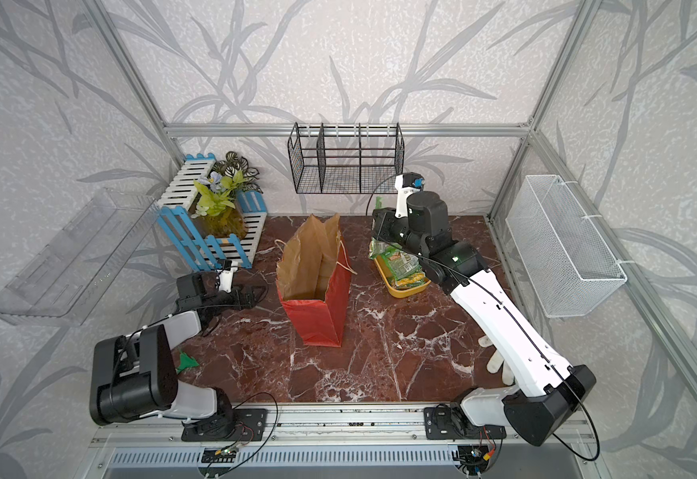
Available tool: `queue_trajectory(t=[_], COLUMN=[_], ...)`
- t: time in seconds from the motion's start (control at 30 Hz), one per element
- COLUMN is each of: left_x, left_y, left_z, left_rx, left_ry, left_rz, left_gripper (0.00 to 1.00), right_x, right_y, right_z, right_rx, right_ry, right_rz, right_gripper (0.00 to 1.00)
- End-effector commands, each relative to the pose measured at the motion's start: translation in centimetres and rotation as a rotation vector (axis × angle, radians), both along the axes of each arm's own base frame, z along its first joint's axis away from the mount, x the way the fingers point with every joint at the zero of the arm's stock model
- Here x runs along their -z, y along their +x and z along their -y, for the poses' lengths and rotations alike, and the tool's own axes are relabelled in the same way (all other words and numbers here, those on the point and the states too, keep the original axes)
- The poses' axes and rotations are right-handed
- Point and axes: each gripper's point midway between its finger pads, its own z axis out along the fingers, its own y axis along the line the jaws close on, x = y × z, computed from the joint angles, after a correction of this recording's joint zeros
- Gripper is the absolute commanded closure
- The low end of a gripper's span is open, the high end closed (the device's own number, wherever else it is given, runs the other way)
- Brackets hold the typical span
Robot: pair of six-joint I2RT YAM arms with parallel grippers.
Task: Place the condiment packets inside the bag
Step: Pick up the condiment packet from the storage box.
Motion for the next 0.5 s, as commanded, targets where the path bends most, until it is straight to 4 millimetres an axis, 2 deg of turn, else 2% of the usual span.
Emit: queue_trajectory(t=[0.0, 0.1, 0.2, 0.3, 0.47], left_x=[-0.3, -0.4, -0.5, -0.7, -0.4], left_y=[-0.1, -0.2, -0.3, -0.4, -0.9], left_z=[-0.1, -0.1, 0.1, 0.2, 1.5], left_rx=[-0.006, -0.005, 0.0, 0.003, 0.039], left_ry=[-0.002, 0.0, -0.003, 0.0, 0.042], left_rz=[0.021, 0.026, 0.03, 0.038, 0.039], left_gripper=[0.01, 0.01, 0.01, 0.01, 0.0], right_x=[-3.8, -4.7, -4.8, -3.9, -0.9], right_y=[-2.2, -3.1, -3.3, -2.7, -1.1], right_z=[-2.0, -4.4, -6.7, -8.6, -10.8], right_rx=[-0.067, -0.129, -0.177, -0.203, -0.22], right_ry=[0.038, 0.052, 0.057, 0.045, 0.007], right_rz=[0.074, 0.085, 0.076, 0.052, -0.004], right_gripper=[1.0, 1.0, 1.0, 1.0, 1.0])
